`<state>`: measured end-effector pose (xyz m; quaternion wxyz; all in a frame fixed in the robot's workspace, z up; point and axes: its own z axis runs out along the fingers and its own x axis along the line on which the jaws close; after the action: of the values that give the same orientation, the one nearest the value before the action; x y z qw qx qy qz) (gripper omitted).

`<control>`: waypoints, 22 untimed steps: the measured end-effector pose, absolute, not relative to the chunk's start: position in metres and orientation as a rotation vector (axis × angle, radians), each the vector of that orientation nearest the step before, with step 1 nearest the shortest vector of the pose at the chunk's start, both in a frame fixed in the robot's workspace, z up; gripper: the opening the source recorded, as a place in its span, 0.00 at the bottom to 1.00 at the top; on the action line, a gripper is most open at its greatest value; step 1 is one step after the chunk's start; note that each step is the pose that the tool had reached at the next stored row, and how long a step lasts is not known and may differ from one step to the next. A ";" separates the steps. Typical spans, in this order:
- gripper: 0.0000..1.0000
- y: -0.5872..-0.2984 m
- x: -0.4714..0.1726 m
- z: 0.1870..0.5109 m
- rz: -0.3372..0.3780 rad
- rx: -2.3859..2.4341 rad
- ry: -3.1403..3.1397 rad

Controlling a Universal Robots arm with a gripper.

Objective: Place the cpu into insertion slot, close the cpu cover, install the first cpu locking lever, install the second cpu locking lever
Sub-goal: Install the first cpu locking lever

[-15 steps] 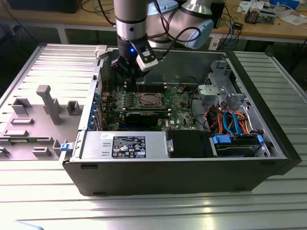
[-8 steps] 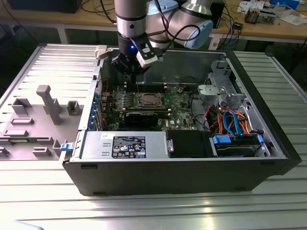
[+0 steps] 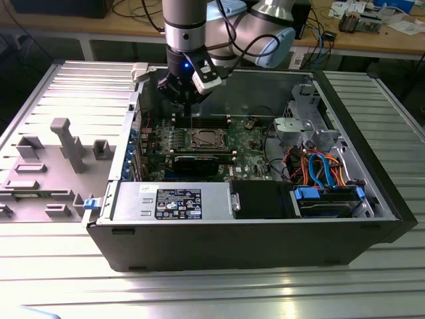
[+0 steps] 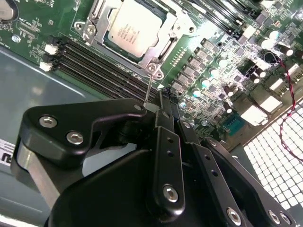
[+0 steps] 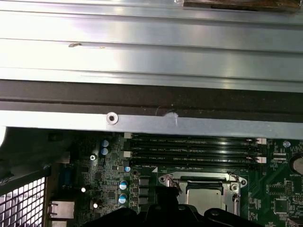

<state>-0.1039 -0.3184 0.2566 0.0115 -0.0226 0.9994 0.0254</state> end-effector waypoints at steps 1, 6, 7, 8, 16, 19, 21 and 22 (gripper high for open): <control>0.11 -0.318 -0.102 0.256 0.079 -0.070 3.117; 0.11 -0.317 -0.094 0.255 0.079 -0.070 3.117; 0.11 -0.317 -0.093 0.254 0.079 -0.071 3.117; 0.11 -0.317 -0.092 0.253 0.079 -0.071 3.117; 0.11 -0.317 -0.091 0.248 0.083 -0.070 3.117; 0.11 -0.317 -0.091 0.248 0.083 -0.070 3.117; 0.11 -0.317 -0.091 0.248 0.083 -0.070 3.116; 0.11 -0.317 -0.091 0.248 0.083 -0.070 3.117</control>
<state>-0.0906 -0.3173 0.2476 0.0116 -0.0226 0.9993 0.0267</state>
